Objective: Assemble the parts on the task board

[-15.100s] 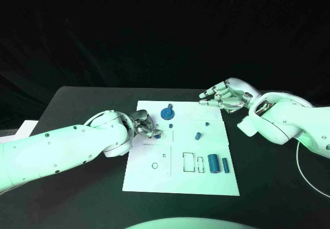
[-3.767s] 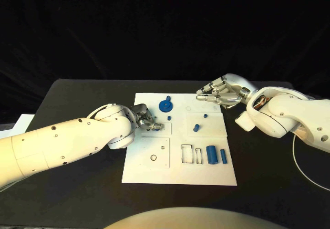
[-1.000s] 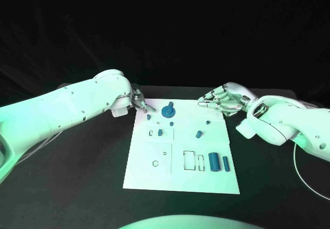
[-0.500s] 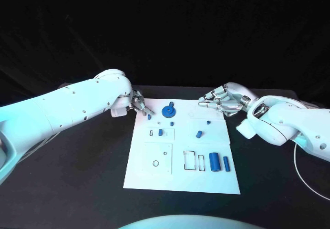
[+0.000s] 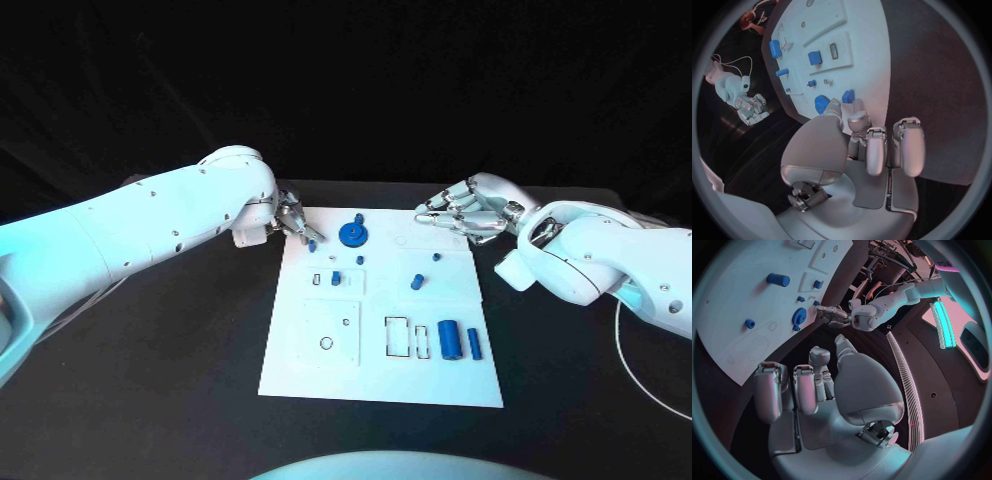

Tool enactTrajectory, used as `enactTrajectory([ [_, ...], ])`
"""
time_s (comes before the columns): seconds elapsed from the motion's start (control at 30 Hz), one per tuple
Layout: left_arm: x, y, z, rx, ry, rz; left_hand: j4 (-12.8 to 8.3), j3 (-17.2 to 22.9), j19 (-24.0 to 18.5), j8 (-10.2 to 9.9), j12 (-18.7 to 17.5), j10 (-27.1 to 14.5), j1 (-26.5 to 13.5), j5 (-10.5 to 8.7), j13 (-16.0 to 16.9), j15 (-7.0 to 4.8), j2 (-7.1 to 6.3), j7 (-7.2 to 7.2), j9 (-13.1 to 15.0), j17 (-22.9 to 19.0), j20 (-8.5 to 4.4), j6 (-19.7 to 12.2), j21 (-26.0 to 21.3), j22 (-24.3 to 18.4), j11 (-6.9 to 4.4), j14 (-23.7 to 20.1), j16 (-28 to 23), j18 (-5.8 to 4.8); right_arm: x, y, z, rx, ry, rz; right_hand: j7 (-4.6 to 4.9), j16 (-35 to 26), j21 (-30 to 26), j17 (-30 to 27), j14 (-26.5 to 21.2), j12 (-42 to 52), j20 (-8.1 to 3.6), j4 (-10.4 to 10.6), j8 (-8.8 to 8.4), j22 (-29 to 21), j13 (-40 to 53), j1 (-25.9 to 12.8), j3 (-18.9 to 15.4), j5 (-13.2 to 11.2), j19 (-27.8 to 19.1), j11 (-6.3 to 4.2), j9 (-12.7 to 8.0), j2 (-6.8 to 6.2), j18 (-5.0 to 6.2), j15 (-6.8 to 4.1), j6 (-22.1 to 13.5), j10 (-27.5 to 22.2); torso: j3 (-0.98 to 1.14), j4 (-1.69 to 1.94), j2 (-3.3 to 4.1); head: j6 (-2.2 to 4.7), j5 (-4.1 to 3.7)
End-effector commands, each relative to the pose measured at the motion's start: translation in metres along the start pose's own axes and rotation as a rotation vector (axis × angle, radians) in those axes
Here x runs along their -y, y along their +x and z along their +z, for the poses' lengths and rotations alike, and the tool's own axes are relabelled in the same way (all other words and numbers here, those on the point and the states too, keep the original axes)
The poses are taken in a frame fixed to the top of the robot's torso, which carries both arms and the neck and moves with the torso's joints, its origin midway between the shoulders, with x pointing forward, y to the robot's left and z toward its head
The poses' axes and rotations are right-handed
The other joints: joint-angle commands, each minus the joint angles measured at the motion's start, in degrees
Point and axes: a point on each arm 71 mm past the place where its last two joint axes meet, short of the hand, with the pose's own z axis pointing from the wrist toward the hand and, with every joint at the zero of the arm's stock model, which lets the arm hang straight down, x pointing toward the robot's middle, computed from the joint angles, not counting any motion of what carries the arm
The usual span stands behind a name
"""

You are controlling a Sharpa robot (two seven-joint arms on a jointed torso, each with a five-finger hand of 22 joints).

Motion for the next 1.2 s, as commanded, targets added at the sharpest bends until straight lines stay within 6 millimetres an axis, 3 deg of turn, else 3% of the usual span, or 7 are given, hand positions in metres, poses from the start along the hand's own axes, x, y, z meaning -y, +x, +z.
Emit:
enactTrajectory([
  [0.03,0.0026,0.0015,-0.0004,-0.013,0.012,-0.009,-0.16,-0.27,3.65,0.32,0.32,0.52,0.54,0.19,0.12,-0.55,0.29,-0.18,0.24,15.08,-0.59,0.55,0.46,10.46,-0.06,6.02,0.17,-0.32,-0.0007,0.0015,0.0002,-0.013,-0.009,-0.001,0.11,-0.36,-0.21,4.99,3.7,0.03,-0.09,-0.06,0.05,-0.05,-0.04,0.11,-0.29,0.36,-0.44,-0.33,0.08,0.15,0.73,-0.04,0.3,-0.22,-0.03,0.04,0.0,-0.08,-0.03],
  [1.2,0.0012,0.0028,-0.0006,-0.033,0.004,0.003,-0.64,-0.53,3.72,0.9,1.04,1.22,2.08,-0.25,0.71,-0.86,0.59,-0.69,1.8,15.08,-0.92,1.66,0.61,10.67,-0.47,6.02,0.17,-0.38,-0.0035,0.0055,0.0002,-0.025,-0.015,0.002,0.12,-0.4,-0.27,4.95,3.69,0.08,-0.09,-0.14,0.05,-0.16,-0.04,0.32,-0.37,0.4,-0.49,-0.33,0.08,0.21,0.75,-0.04,0.29,-0.25,-0.06,0.07,-0.01,-0.25,-0.16],
])
